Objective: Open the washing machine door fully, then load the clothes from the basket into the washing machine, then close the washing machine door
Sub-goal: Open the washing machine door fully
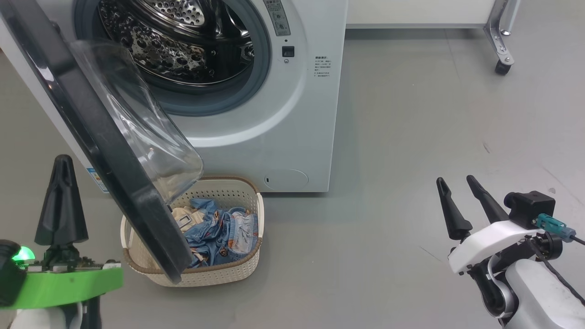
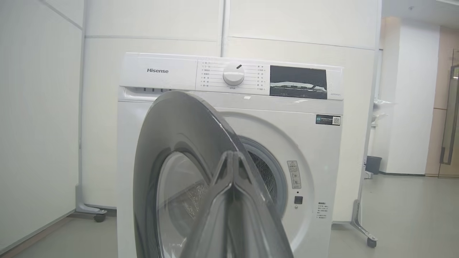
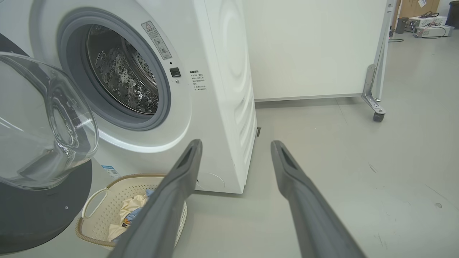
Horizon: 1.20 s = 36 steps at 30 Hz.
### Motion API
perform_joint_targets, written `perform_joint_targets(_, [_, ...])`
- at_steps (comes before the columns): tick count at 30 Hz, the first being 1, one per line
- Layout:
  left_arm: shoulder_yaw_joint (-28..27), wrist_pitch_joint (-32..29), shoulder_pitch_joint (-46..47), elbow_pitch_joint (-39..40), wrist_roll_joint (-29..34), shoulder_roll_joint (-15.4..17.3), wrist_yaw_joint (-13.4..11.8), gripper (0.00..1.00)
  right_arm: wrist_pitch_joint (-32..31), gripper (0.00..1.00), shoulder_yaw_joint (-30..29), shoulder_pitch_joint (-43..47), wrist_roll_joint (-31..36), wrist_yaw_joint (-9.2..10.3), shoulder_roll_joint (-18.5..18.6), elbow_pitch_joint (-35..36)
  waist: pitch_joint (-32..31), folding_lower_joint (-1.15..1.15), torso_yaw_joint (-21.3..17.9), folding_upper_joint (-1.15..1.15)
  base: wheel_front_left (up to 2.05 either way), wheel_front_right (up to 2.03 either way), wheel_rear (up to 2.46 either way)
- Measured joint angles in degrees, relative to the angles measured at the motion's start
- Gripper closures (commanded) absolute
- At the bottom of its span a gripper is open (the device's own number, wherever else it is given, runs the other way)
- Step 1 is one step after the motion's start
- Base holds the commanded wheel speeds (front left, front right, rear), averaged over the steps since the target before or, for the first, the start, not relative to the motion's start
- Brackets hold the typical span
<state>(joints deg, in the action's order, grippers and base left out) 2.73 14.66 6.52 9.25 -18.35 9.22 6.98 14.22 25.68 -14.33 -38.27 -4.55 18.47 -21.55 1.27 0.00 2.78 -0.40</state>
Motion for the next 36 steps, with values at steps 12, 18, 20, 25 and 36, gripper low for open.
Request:
perform_joint_targets(12, [6.35,0.05,0.3,8.15,1.26,0.55,0.0,1.0,0.0,0.0,-0.62,0.01,0.47,-0.19,-0.66,0.01,0.17,0.0,-0.45,0.0,0.0,0.0,0.0])
perform_joint_targets(18, [12.27,-0.58,-0.36,7.94,0.38,0.62,0.0,1.0,0.0,0.0,-0.62,0.01,0.98,-0.54,-1.09,-0.01,0.32,0.0,-0.98,0.0,0.0,0.0,0.0])
perform_joint_targets(20, [13.67,-1.05,-1.13,7.09,-0.35,0.56,0.0,1.0,0.0,0.0,-0.62,0.01,0.99,-0.62,-1.23,-0.02,0.39,0.0,-1.19,0.0,0.0,0.0,0.0])
perform_joint_targets(25, [16.59,-2.76,-3.11,4.98,-1.49,0.1,0.0,1.0,0.01,0.0,-0.18,-0.03,1.27,-0.98,-1.8,-0.12,0.74,0.0,-1.88,0.0,0.0,0.0,0.0])
perform_joint_targets(36, [15.69,-3.57,-3.48,-0.99,-3.46,-0.19,0.0,1.0,0.0,0.0,0.01,-0.14,2.04,-1.37,-2.32,-0.55,2.19,0.0,-3.96,0.0,0.0,0.0,0.0])
